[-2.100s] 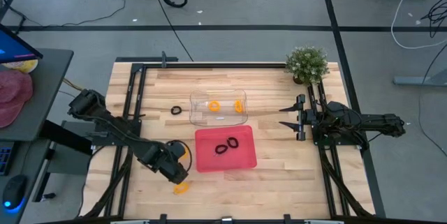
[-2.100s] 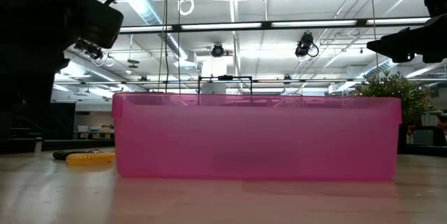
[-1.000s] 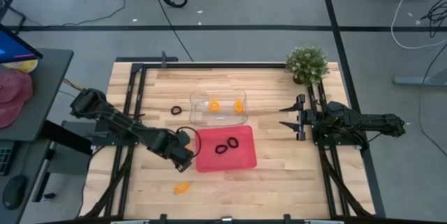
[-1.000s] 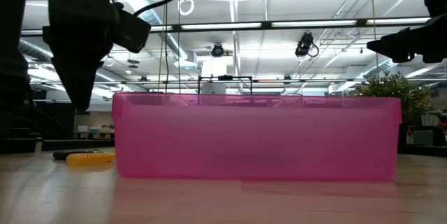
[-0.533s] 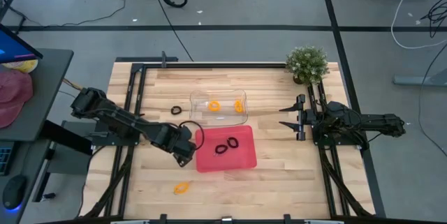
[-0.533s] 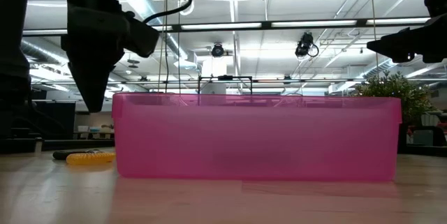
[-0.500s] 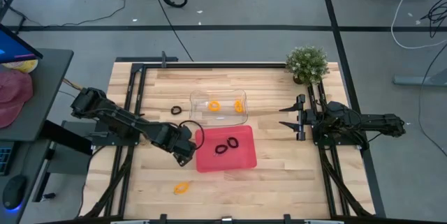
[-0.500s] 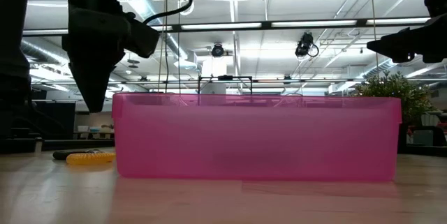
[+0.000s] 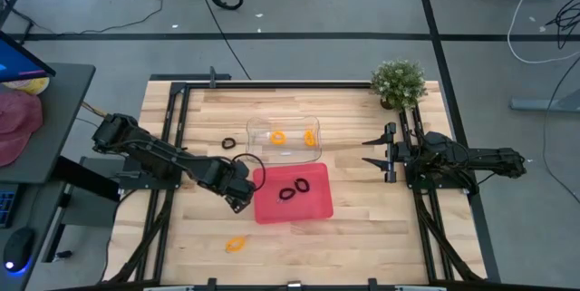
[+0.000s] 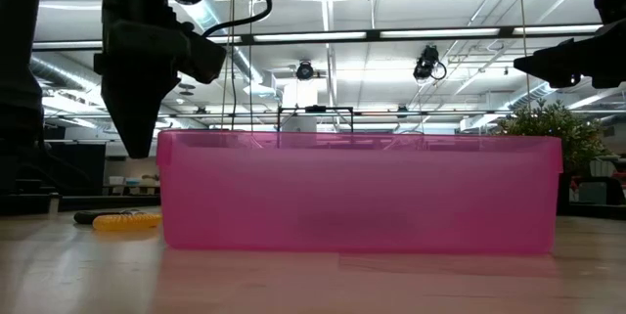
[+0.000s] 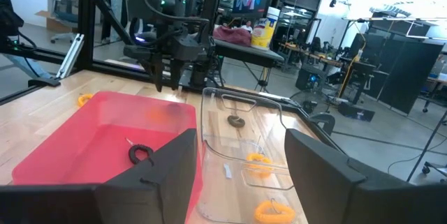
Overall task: Sort spring keychains
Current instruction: Put the black spring keychain into the red bin
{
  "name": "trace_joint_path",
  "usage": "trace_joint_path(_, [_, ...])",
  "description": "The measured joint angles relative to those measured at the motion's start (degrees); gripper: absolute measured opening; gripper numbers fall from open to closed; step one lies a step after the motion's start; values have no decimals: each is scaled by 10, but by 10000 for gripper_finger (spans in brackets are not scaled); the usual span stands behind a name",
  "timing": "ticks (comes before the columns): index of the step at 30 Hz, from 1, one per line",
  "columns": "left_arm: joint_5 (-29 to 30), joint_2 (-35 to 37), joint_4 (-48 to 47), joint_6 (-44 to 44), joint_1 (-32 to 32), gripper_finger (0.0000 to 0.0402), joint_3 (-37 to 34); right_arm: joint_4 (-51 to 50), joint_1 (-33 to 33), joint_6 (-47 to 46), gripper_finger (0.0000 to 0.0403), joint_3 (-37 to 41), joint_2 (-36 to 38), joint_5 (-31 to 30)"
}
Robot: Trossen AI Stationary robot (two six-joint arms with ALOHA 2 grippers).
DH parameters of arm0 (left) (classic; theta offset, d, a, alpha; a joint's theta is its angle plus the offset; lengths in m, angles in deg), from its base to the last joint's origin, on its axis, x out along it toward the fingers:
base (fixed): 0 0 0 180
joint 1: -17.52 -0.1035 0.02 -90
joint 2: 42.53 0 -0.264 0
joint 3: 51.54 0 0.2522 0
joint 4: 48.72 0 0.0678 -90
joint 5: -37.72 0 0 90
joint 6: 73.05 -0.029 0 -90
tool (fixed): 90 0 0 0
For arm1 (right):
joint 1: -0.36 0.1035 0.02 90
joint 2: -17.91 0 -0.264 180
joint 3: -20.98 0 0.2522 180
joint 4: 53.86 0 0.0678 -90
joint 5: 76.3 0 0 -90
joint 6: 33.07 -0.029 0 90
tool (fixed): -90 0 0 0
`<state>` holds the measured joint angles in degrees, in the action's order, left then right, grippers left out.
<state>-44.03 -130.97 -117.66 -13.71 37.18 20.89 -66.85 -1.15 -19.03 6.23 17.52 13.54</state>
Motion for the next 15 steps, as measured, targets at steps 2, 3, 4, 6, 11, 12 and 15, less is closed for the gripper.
trace_joint_path(2, [3,0,-1,0,0,177,0,0,0,0,222,0,0,0])
trace_joint_path(3, [3,0,-1,0,0,177,0,0,0,0,222,0,0,0])
trace_joint_path(4, [3,0,-2,0,0,177,0,0,0,0,222,0,0,0])
trace_joint_path(6, [5,0,-7,0,0,177,0,0,0,0,222,0,0,0])
trace_joint_path(11, [7,0,-30,0,-4,177,-1,0,0,0,222,0,0,0])
trace_joint_path(12, [7,0,-31,0,-4,177,-1,0,0,0,222,0,0,0])
trace_joint_path(15, [7,0,-31,0,-4,177,-1,0,0,0,222,0,0,0])
